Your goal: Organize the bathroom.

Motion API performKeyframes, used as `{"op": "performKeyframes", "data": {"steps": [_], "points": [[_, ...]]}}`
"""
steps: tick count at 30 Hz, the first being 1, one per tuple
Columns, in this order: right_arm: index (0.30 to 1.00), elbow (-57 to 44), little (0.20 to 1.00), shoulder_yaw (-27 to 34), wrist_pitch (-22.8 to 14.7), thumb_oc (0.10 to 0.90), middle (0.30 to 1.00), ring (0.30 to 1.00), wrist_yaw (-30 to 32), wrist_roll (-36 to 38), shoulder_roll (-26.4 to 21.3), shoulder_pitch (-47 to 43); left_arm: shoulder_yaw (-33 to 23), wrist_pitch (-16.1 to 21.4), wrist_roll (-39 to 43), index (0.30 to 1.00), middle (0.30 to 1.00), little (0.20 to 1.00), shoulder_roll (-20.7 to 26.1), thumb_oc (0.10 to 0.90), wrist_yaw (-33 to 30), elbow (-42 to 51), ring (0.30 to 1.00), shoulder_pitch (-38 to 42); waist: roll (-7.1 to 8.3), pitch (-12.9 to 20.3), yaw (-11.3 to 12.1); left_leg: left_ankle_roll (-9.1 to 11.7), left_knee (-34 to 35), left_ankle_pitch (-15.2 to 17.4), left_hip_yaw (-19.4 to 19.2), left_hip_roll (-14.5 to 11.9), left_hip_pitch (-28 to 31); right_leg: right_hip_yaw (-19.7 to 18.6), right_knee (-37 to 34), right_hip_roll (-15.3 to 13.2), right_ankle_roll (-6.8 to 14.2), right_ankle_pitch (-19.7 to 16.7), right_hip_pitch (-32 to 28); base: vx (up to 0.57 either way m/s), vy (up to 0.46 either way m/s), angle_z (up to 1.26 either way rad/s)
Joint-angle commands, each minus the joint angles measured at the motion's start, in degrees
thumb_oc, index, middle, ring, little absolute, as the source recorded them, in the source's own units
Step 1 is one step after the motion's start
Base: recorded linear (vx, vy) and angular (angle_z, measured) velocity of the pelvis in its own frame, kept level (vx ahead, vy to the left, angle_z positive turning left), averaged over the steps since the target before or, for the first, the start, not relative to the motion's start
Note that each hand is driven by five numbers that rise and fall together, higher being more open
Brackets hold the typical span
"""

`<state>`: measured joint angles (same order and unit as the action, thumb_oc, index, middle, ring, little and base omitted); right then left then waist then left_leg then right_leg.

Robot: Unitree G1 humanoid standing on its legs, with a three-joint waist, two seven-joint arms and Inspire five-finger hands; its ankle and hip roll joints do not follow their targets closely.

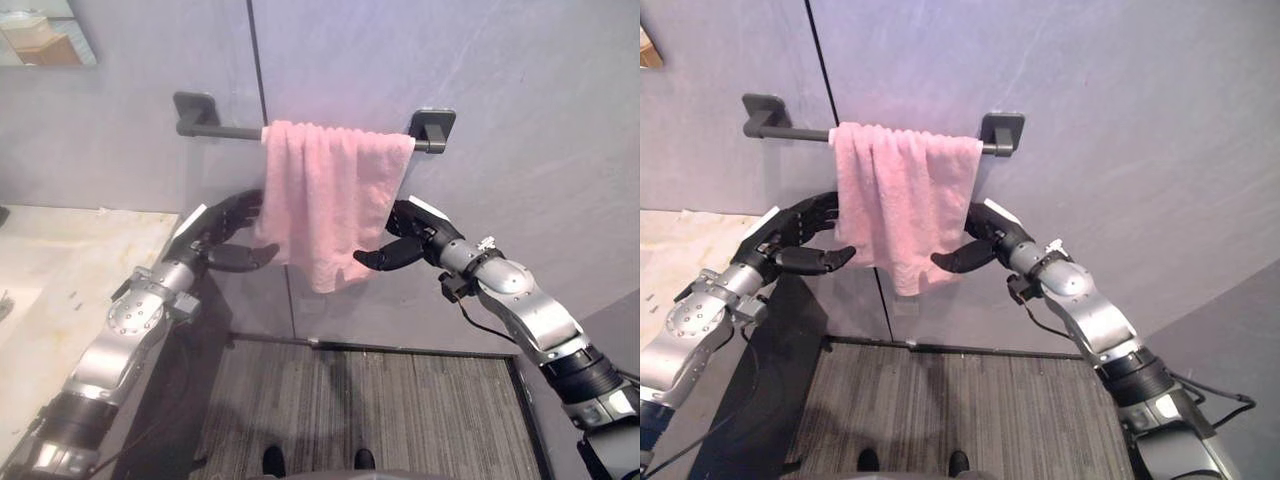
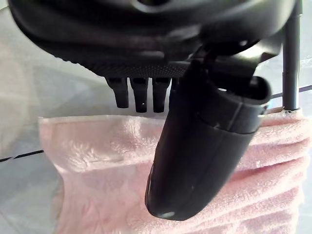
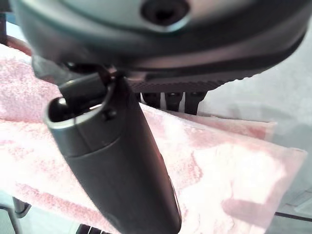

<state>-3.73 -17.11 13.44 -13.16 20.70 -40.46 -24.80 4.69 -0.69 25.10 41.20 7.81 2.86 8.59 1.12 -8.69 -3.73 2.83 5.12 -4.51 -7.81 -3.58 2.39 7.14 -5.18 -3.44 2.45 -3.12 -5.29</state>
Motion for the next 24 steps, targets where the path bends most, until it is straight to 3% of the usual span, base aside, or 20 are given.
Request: {"op": "performKeyframes", "data": {"steps": [1, 14, 24], "points": [[0.900, -5.01, 0.900, -0.95, -4.13, 0.800, 0.900, 0.900, 0.96, 0.82, -2.12, -9.21, 0.04, 4.28, 2.27, 0.900, 0.900, 0.900, -0.46, 0.800, -1.28, 0.80, 0.900, 6.64, -0.84, 7.06, 0.45, 2.47, -0.12, 1.29, -2.99, -6.30, 2.64, -1.39, 0.18, -0.62, 3.51, 1.33, 2.97, 0.00, 0.000, 0.00], [0.900, -6.35, 0.900, -1.24, -1.90, 0.800, 0.900, 0.900, 0.20, -0.15, -2.08, -11.27, -2.19, 5.14, 0.82, 0.900, 0.900, 0.900, -0.41, 0.800, -2.33, 0.34, 0.900, 5.57, -0.10, 7.45, 1.34, 2.67, -0.12, 1.04, -2.39, -6.66, 2.45, -1.00, 0.18, -0.39, 3.37, 1.53, 2.81, 0.04, -0.006, 0.01], [0.900, -8.33, 0.900, 2.16, 1.85, 0.800, 0.900, 0.900, 1.49, -0.52, -3.18, -6.72, -4.24, 7.18, -1.23, 0.900, 0.900, 0.900, 0.35, 0.800, -1.62, 1.90, 0.900, 3.82, -0.09, 7.01, 0.36, 2.71, -0.12, 0.98, -2.87, -6.89, 2.54, -1.97, 0.18, -0.31, 3.39, 1.41, 2.96, 0.05, -0.008, 0.00]]}}
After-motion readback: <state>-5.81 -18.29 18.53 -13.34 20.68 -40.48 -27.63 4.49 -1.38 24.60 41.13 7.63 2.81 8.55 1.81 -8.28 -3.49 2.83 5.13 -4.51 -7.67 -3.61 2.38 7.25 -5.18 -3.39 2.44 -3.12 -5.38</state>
